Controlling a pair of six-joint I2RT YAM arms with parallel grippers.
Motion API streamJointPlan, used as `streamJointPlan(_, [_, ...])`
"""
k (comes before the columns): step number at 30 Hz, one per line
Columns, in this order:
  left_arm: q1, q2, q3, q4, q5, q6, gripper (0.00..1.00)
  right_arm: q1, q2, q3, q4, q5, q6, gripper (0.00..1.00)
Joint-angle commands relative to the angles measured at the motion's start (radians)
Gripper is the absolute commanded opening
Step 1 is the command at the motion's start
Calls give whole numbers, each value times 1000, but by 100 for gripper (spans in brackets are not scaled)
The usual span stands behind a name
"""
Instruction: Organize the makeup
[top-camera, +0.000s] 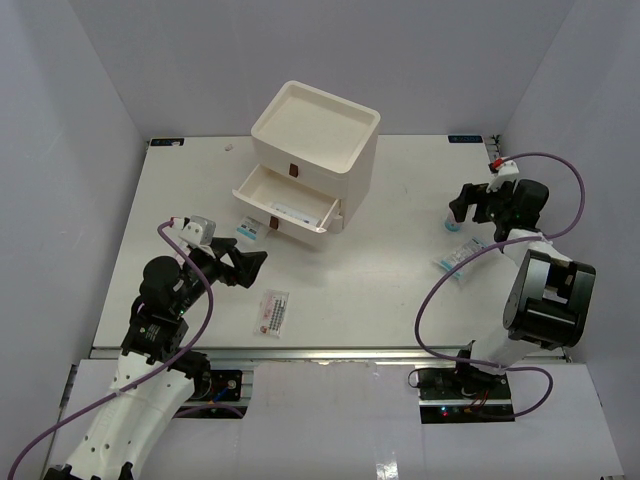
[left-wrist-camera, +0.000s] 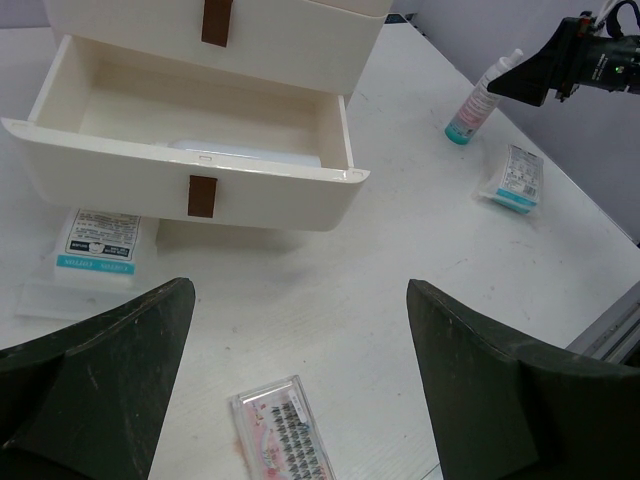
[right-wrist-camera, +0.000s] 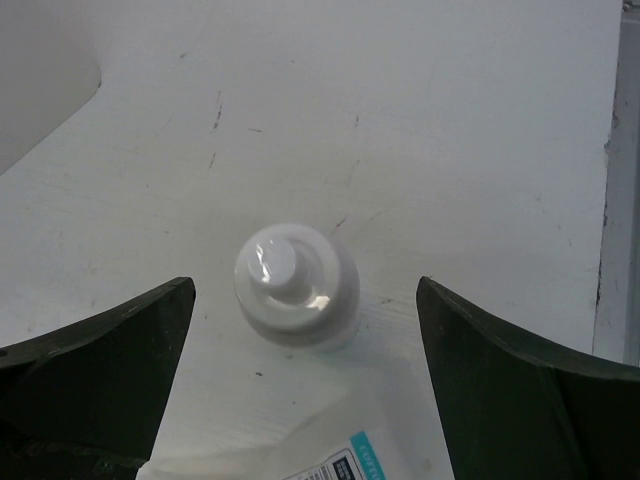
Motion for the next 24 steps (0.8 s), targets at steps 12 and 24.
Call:
streamJointPlan(12, [-1, -5, -3, 20, 36, 9, 98, 55, 83, 58, 25, 64, 4, 77])
streamJointPlan(24, [0, 13, -15, 63, 132, 4, 98, 52, 54, 39, 3, 83, -19, 47])
